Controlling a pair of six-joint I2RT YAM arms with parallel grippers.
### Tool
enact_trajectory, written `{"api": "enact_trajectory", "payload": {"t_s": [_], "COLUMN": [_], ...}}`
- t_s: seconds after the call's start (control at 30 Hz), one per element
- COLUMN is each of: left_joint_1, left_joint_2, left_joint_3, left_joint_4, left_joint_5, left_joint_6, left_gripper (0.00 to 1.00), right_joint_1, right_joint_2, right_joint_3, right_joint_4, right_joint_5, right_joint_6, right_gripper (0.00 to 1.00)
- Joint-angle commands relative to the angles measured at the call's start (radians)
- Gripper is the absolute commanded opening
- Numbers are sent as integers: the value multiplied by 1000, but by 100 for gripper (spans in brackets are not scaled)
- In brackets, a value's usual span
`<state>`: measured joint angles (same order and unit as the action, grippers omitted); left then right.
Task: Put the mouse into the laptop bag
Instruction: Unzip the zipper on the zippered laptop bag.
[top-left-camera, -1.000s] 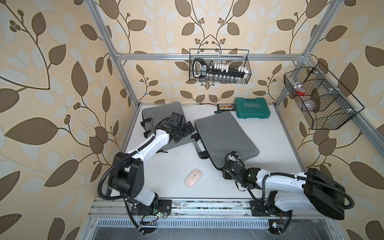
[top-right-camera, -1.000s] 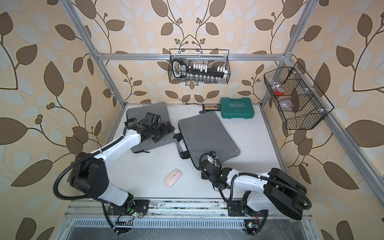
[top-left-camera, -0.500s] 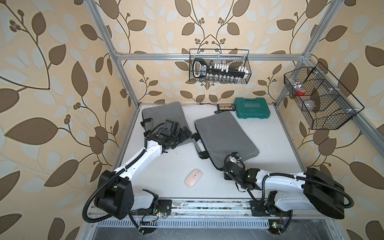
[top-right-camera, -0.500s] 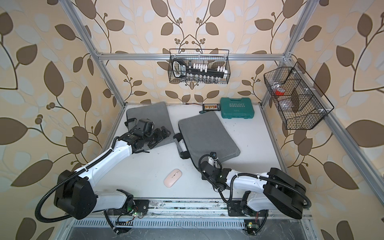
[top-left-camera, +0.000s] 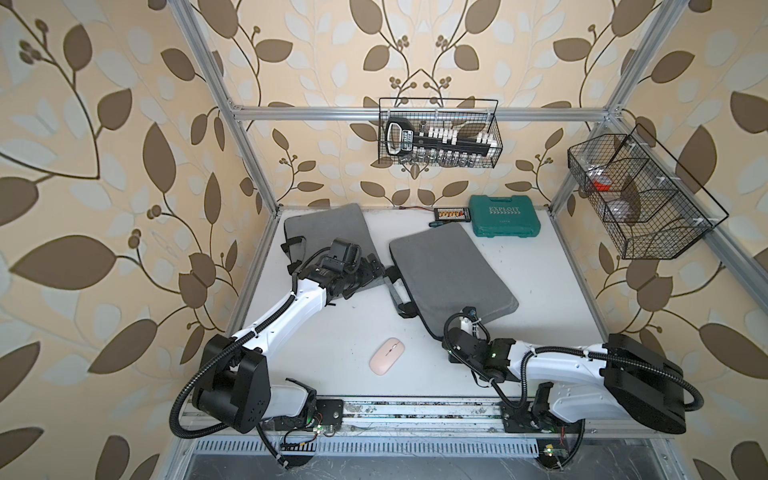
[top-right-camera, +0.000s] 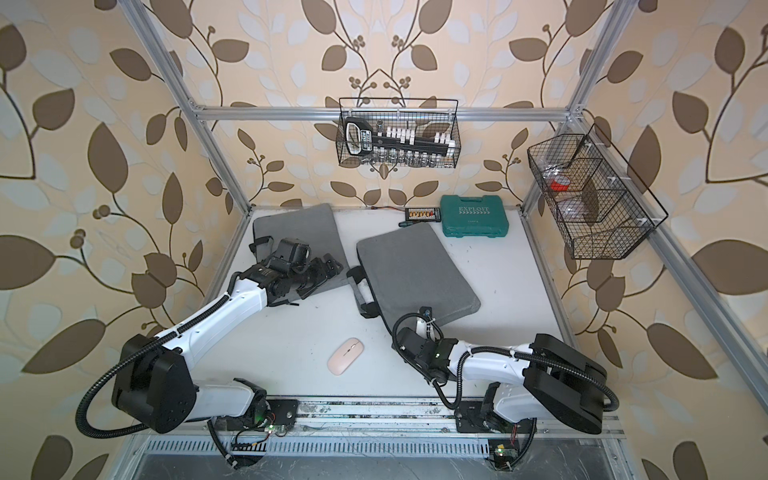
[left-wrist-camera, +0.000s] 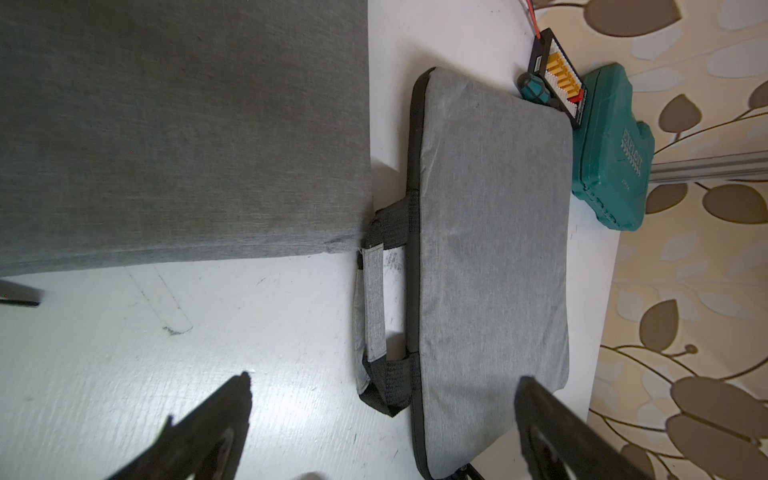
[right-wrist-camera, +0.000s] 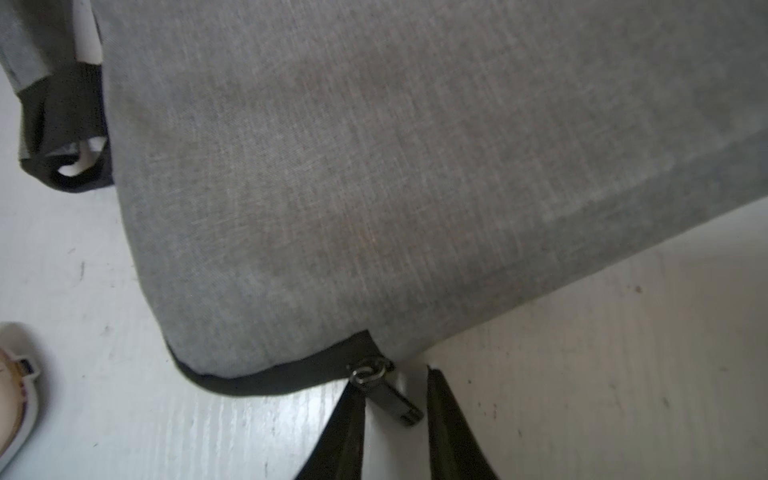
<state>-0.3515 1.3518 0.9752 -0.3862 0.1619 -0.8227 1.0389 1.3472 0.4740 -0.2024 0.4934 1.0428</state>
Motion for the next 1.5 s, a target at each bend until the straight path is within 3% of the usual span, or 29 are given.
{"api": "enact_trajectory", "payload": {"t_s": [0.0, 0.17, 0.4, 0.73, 1.0, 1.07, 1.13, 1.23, 1.47], "left_joint_1": [9, 9, -10, -248, -326, -332, -335, -347, -382], "left_joint_2": [18, 36, 74, 201, 312, 350, 391, 443, 486], "left_joint_3": [33, 27, -37, -104, -84, -74, -53, 1, 46], "left_joint_4": [27, 47, 152, 376, 461, 480, 495, 460, 463], "left_joint_5": [32, 50, 134, 69, 30, 29, 47, 50, 31], "left_joint_6": [-11, -14, -41, -160, -196, -200, -201, -197, -204], "left_gripper": [99, 99, 99, 94, 92, 82, 51, 17, 10], "right_joint_1": [12, 18, 19, 18, 19, 19, 25, 43, 55], "right_joint_2": [48, 47, -52, -201, -216, -212, -207, -195, -152], "right_joint_3": [2, 3, -36, -84, -111, -117, -118, -117, -90], "right_joint_4": [-107, -105, -54, -32, 14, 46, 81, 137, 227], "right_joint_5": [-13, -12, -51, -79, -109, -134, -162, -188, -254], "right_joint_6": [32, 36, 14, 2, -14, -24, -37, -53, -76], "right_gripper": [18, 0, 0, 0, 0, 0, 0, 0, 0]}}
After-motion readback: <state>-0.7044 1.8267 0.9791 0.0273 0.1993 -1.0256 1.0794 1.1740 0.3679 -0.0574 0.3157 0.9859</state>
